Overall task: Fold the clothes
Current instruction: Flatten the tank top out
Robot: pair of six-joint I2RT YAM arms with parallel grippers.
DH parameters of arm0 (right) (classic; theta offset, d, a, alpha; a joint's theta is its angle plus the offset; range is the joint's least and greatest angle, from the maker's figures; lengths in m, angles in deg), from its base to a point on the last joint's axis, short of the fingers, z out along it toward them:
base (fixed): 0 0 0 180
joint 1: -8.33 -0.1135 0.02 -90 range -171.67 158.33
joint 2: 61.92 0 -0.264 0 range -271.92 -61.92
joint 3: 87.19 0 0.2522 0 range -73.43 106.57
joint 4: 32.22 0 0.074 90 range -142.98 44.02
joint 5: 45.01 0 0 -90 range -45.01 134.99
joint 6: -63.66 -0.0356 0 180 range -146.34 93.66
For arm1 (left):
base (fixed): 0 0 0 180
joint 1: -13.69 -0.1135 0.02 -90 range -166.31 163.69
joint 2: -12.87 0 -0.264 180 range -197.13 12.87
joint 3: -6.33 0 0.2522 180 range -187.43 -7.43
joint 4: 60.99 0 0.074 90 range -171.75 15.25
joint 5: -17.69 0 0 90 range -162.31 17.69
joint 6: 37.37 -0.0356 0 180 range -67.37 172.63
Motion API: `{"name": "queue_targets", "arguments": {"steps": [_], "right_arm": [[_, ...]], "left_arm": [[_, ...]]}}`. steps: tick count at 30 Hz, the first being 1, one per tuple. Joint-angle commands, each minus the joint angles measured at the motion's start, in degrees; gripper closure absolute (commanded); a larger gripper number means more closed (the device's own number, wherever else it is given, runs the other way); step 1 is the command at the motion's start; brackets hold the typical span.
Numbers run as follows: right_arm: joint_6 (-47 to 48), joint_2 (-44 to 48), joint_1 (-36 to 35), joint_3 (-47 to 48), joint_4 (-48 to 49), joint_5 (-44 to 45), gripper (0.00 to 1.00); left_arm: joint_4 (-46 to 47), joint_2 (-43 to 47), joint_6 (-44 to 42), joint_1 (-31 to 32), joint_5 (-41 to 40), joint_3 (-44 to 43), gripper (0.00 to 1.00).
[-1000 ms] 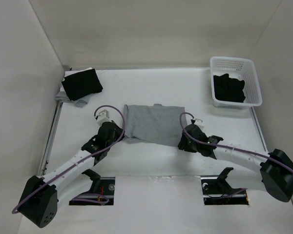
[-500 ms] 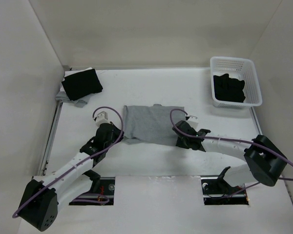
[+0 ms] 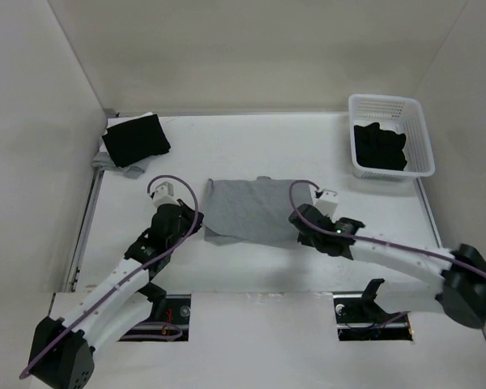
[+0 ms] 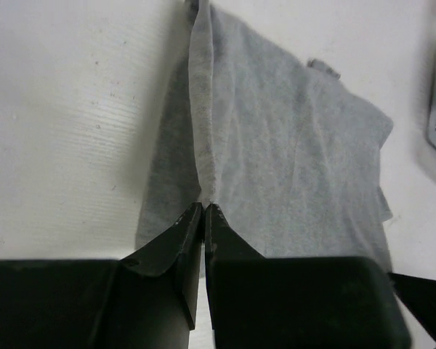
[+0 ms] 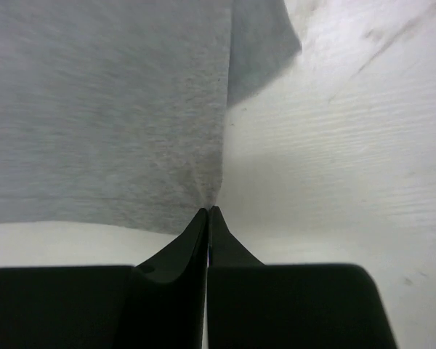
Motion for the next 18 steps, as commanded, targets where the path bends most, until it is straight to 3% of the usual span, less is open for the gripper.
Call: {"name": "queue_targets", "arguments": {"steps": [1,5,7,10,16,18], "right_arm": [[2.76,15.09,-3.23,7.99,-8.43,11.64,1.00],[10.50,28.47,-9.55,25.20,-17.13,22.64,1.00],[14.45,30.33,-14.29,33.47,-18.99,26.69,1.00],[21.57,29.47,-26.76,47.19,-18.12,33.63,1.00],[45.52,20.86,-48.74,63.55,-3.40,50.68,1.00],[54.25,20.14,-49.30,63.14,5.74,50.27,1.00]], "left_arm": [[-1.57,6.74,-1.95,-0.42,0.42,-9.09,0.98],[-5.71,13.77,-3.44,0.37,-2.39,-22.09,0.98],[-6.77,16.32,-4.41,0.55,-4.24,-28.77,0.98],[-6.69,18.88,-6.43,0.37,-7.40,-37.92,0.98],[-6.95,18.45,-8.55,-0.59,-8.55,-50.06,0.98],[-7.12,17.22,-8.72,-0.51,-8.73,-52.26,0.98]]}}
